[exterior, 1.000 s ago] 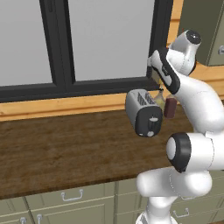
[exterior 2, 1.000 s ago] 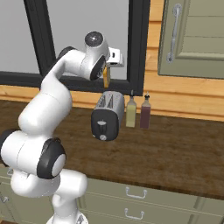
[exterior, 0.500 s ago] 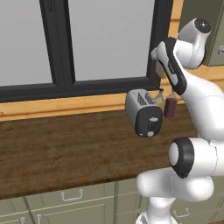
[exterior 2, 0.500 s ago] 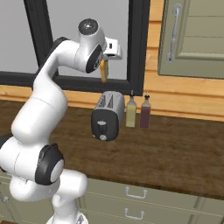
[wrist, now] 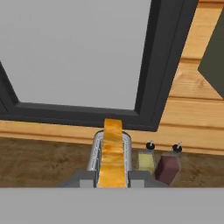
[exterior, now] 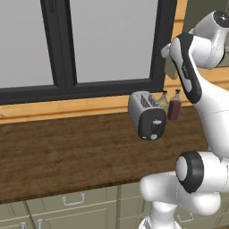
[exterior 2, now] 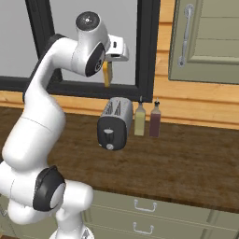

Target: Start the toaster. Once the lever pops up, take the bread to the plate on the dining counter.

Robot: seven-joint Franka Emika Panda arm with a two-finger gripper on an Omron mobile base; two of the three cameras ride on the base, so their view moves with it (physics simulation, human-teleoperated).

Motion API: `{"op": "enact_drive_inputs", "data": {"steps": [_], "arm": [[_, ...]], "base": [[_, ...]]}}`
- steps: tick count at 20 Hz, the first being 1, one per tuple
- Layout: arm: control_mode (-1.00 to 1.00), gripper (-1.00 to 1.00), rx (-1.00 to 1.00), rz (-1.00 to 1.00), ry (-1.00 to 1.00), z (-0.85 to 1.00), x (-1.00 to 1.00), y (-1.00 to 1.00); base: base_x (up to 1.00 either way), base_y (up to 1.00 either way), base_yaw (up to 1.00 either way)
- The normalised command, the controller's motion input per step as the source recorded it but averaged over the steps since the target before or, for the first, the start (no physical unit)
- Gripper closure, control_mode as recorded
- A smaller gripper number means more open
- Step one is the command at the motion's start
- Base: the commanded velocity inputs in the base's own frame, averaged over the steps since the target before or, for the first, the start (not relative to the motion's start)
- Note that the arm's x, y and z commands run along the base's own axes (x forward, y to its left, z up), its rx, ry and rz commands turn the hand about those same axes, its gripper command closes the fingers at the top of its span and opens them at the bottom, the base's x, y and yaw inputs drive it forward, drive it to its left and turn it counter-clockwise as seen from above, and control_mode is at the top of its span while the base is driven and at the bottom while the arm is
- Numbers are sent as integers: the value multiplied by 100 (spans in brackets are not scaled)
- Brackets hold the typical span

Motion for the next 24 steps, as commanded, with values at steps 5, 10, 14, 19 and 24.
{"op": "enact_drive_inputs", "data": {"steps": [5,10,14,19,24], "arm": [[-100,100,-2,-1,-5,-42,-61,6],[-100,100,0,-3,2,-51,-62,2],[-100,100,1,0,2,-38,-28,0],[100,100,2,0,7,-18,-11,0],[100,100,0,0,0,0,0,0]], "base": [[0,0,0],[0,0,0],[0,0,0],[-4,0,0],[-40,23,-14]]}}
